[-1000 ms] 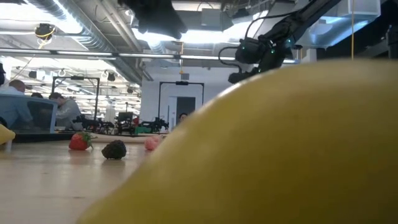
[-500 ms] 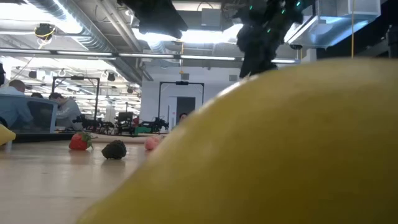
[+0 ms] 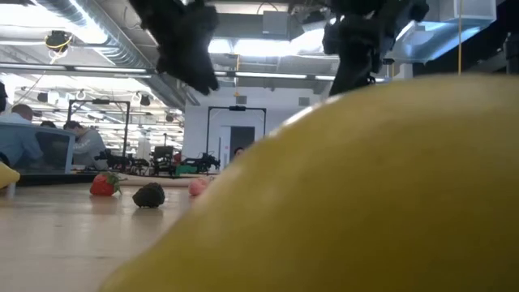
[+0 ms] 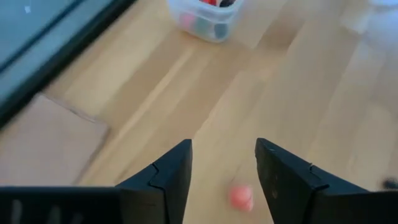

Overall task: Pick and placing Produce into tupperware
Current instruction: Put the peach into the transparent bin

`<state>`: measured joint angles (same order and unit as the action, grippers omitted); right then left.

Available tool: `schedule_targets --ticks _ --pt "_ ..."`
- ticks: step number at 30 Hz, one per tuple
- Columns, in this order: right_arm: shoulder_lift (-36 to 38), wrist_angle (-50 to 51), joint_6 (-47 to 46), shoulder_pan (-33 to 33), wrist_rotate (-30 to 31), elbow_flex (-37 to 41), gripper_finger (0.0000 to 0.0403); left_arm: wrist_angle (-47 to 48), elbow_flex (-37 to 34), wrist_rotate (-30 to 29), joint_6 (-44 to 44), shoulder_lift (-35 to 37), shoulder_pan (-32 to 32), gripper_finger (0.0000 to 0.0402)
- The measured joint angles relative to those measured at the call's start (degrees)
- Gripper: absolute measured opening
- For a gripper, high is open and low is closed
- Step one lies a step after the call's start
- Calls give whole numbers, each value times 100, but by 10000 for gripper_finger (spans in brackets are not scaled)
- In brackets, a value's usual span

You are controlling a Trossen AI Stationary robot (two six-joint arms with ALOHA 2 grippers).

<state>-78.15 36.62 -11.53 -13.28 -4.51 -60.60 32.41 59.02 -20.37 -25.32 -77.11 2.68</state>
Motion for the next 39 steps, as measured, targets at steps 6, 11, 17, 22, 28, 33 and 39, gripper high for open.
schedule_targets --ticks 6,11,17,22,28,33,39 --pt "-54 -175 -166 15 -3 315 202 -156 9 407 -675 -715 112 162" --pt "-53 -273 -360 14 -2 469 202 -206 9 908 -983 -1007 115 160" --pt "-53 -320 -475 14 -2 479 202 -141 9 1089 -1517 -1286 179 195" --pt "-53 -467 -474 14 -3 479 202 -106 7 1065 -1683 -1609 233 250" --pt "-53 -538 -474 14 -4 479 202 -161 7 1526 -1917 -1728 196 279" --pt "-53 -564 -463 14 -2 479 202 -134 7 1546 -1946 -1730 140 275" --pt "-53 -569 -435 14 -2 479 202 -45 3 1560 -2110 -2034 144 263"
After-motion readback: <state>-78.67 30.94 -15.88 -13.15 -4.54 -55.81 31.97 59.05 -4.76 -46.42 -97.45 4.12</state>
